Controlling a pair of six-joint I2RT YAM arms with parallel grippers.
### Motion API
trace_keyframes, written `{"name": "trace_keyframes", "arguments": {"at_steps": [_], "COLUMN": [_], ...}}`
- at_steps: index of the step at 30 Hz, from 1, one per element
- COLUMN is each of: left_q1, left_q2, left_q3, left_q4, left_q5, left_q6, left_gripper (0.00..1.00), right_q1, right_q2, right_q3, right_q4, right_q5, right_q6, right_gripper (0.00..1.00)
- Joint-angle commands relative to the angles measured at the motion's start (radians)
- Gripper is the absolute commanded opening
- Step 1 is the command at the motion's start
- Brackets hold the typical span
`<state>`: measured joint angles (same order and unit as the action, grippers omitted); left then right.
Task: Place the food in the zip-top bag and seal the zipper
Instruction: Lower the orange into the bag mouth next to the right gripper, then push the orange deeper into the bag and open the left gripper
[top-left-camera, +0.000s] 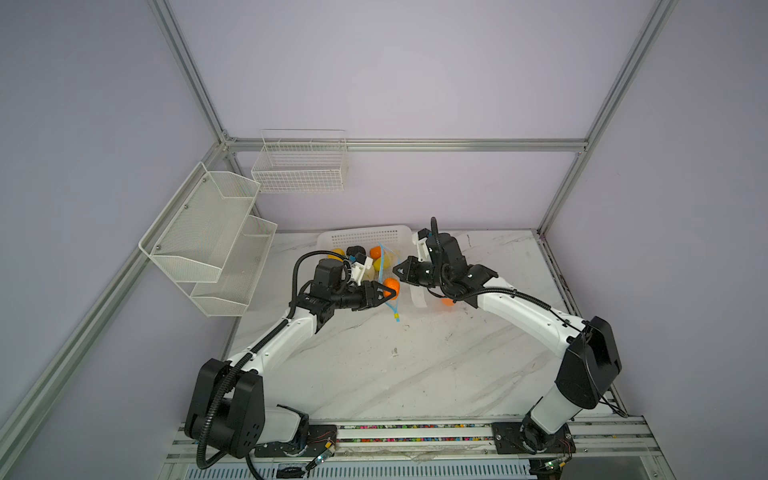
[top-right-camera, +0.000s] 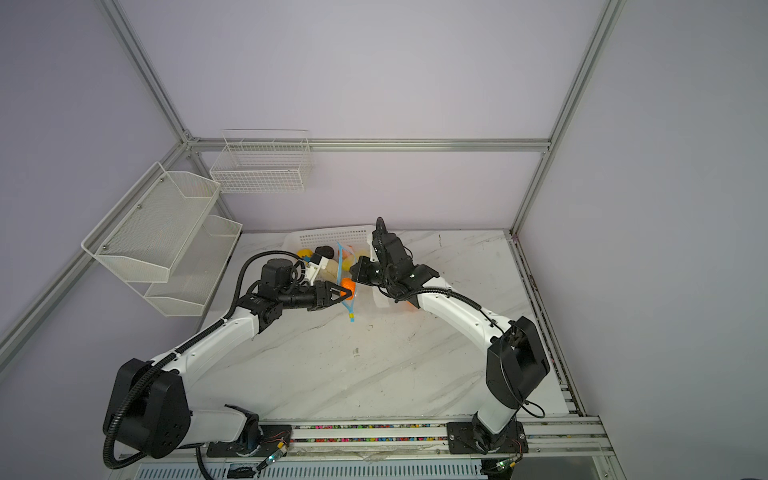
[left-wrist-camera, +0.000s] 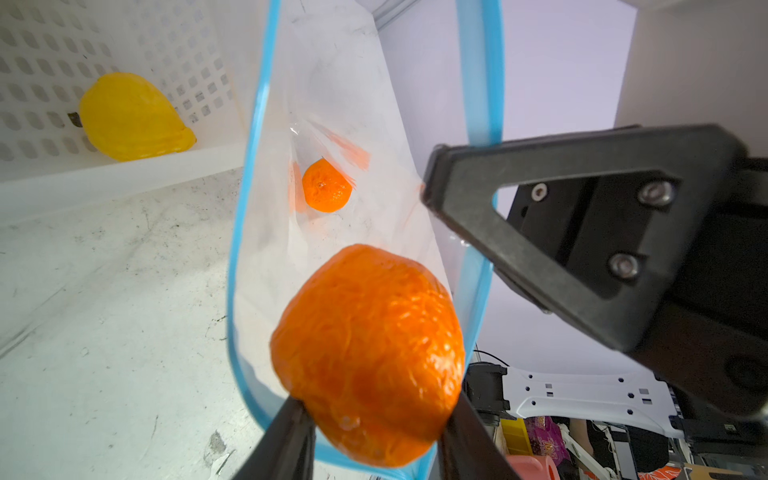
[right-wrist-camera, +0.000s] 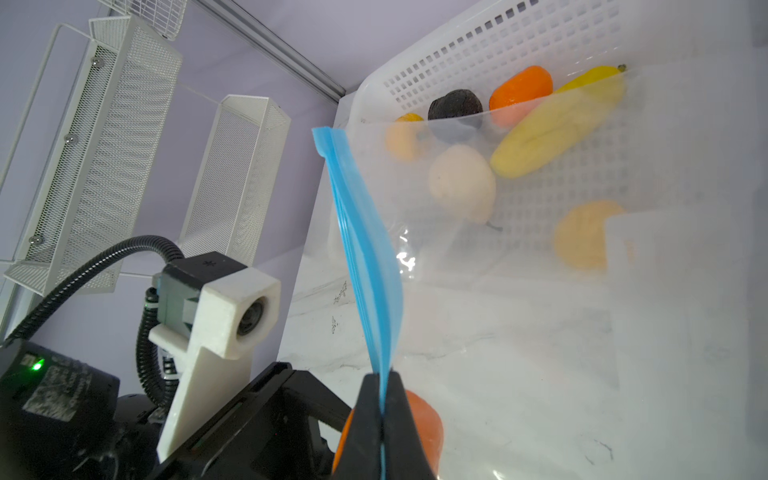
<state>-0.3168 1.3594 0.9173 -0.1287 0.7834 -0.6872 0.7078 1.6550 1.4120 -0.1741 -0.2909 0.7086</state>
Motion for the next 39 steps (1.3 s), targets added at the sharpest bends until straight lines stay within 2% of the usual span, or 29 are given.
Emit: {"name": "trace_keyframes", "arguments": {"at_steps": [1,12,20,30,39], "left_q1": [-0.008,-0.055,-0.067,-0.083,-0.087], "left_q2": [-0.001,0.041,0.038,0.045,0.045], "left_q3": [-0.003,0.067,0.101,0.124,0.124], "left_q4": [-0.026,-0.109,-0.136,-0.136,-0.144], "left_q5": [-0.018,-0.056,-0.074,-0.074,-0.082], "left_q6": [0.028,0.051,0.053,0.051,0.052], "left_gripper": [0.35,0.35,0.39,0.58,0.67], "right_q1": [0.004,0.005,0.005,0.006,0.005], "right_q2": [-0.018,-0.018,-0.018,-0.018,-0.021], "right_q3": [0.017,0.009,0.0,-0.013,-0.022], "right_q4": [0.034,0.033,0.04,0.05,0.053], "right_q5": [-0.007,-0.005,-0.011,-0.018,-0.022], "right_q6": [0.02,0.02,0.019,0.022,0.022], "right_gripper": [0.0,0.0,0.0,0.0,0.0]}}
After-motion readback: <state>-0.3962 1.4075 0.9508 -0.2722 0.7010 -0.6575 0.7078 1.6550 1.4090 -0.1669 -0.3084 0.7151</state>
